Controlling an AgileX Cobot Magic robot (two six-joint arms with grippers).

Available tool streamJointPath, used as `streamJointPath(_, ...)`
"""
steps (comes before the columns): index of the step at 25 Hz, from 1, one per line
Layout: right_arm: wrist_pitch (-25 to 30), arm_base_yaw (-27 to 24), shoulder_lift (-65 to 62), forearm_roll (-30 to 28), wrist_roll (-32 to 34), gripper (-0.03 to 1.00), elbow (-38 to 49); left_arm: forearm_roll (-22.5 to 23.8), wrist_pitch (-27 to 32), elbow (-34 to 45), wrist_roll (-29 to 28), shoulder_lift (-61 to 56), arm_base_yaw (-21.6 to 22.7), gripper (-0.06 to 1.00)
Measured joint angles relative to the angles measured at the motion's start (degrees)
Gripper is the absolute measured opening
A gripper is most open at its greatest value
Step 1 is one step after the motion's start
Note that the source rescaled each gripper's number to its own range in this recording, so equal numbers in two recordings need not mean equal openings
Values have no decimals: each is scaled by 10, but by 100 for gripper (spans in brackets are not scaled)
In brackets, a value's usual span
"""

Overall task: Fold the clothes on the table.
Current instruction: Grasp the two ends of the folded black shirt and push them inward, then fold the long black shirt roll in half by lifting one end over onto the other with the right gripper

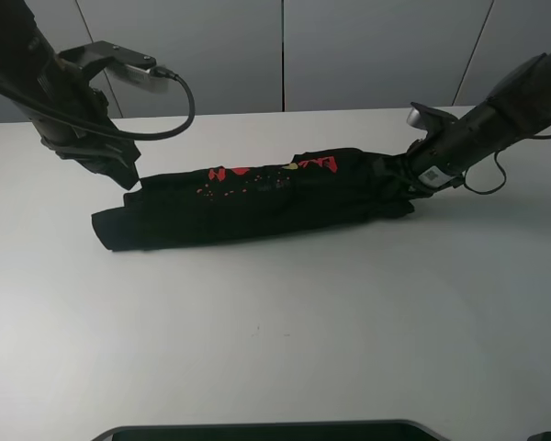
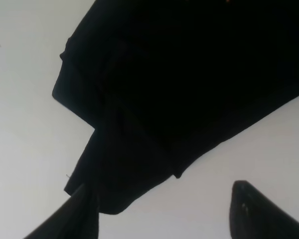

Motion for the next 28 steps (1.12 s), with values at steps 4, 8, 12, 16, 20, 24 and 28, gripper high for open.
streamJointPath(4, -7, 1, -32, -219, 164, 10, -10, 1, 15, 0, 0, 0, 0, 73)
streamJointPath(8, 11, 0, -89, -424, 318, 10, -27, 3, 16, 0, 0, 0, 0, 73)
streamJointPath(12, 31, 0, -156, -534, 402, 10, -35, 3, 23, 0, -4, 0, 0, 73)
streamJointPath(16, 55, 0, -210, -553, 421, 10, -35, 3, 25, -1, -2, 0, 0, 73)
streamJointPath(20, 83, 0, -264, -627, 465, 10, -35, 3, 37, -19, 0, 0, 0, 73)
streamJointPath(24, 102, -1, -311, -696, 505, 10, -35, 3, 44, -32, 0, 0, 0, 73)
streamJointPath(28, 105, -1, -338, -674, 508, 10, -35, 3, 45, -34, 0, 0, 0, 73)
